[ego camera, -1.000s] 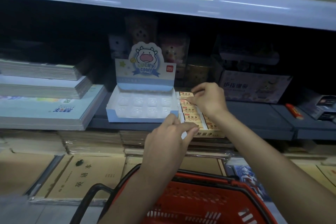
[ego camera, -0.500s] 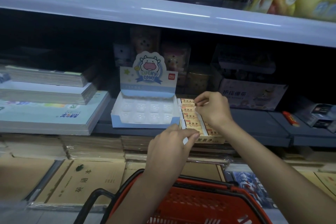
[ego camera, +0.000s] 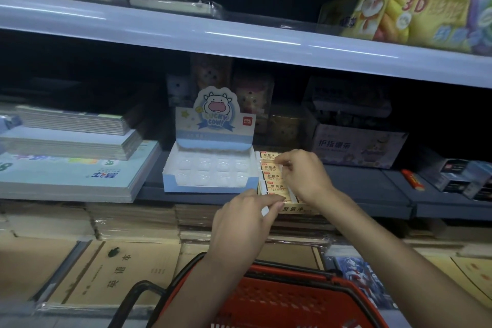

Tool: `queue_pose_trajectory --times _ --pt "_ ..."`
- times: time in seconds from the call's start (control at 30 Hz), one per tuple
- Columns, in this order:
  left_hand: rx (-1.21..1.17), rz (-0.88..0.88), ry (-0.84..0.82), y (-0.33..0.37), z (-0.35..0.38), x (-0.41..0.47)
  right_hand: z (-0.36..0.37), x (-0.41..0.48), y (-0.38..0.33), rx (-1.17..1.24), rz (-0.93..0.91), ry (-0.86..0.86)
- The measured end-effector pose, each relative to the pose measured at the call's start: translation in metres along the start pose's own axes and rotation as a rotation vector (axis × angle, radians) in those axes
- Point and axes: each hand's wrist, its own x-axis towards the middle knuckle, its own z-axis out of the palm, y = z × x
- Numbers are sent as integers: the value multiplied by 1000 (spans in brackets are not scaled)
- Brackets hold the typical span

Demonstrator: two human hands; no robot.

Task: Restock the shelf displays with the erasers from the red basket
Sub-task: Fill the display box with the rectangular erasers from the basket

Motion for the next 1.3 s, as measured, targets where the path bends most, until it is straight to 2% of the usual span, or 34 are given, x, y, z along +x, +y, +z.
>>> queue_pose_trajectory --times 0.13,0.33,0.5,0.63,0.73,0.77,0.8,0.9,0.97,1.03,1.17,1.3 --pt "39 5 25 0 -1 1 -4 -1 -4 -21 -16 -30" --pt "225 112 91 3 -3 -3 -17 -20 1 95 -56 -29" --pt "188 118 138 0 1 -2 -24 -53 7 155 -138 -4" --pt "153 126 173 1 1 -2 -21 -70 14 115 -223 13" --pt "119 87 170 2 1 -4 -19 -76 15 118 -227 44" --pt "33 55 173 2 1 -5 -19 -76 15 132 -225 50" --pt "-151 11 181 4 0 -6 -20 -76 15 151 -222 58" --pt "-950 -150 139 7 -7 -6 -23 -77 10 288 -167 134" --pt "-1267 -191 80 8 -14 -5 -28 -85 0 447 -83 183" --pt "-1489 -179 78 10 -17 -2 -31 -95 -11 584 -22 184" --pt "-1615 -193 77 15 -20 -2 -35 -114 -29 887 125 14" --pt "-1557 -179 8 23 -21 -10 -31 -122 -43 1032 227 -180"
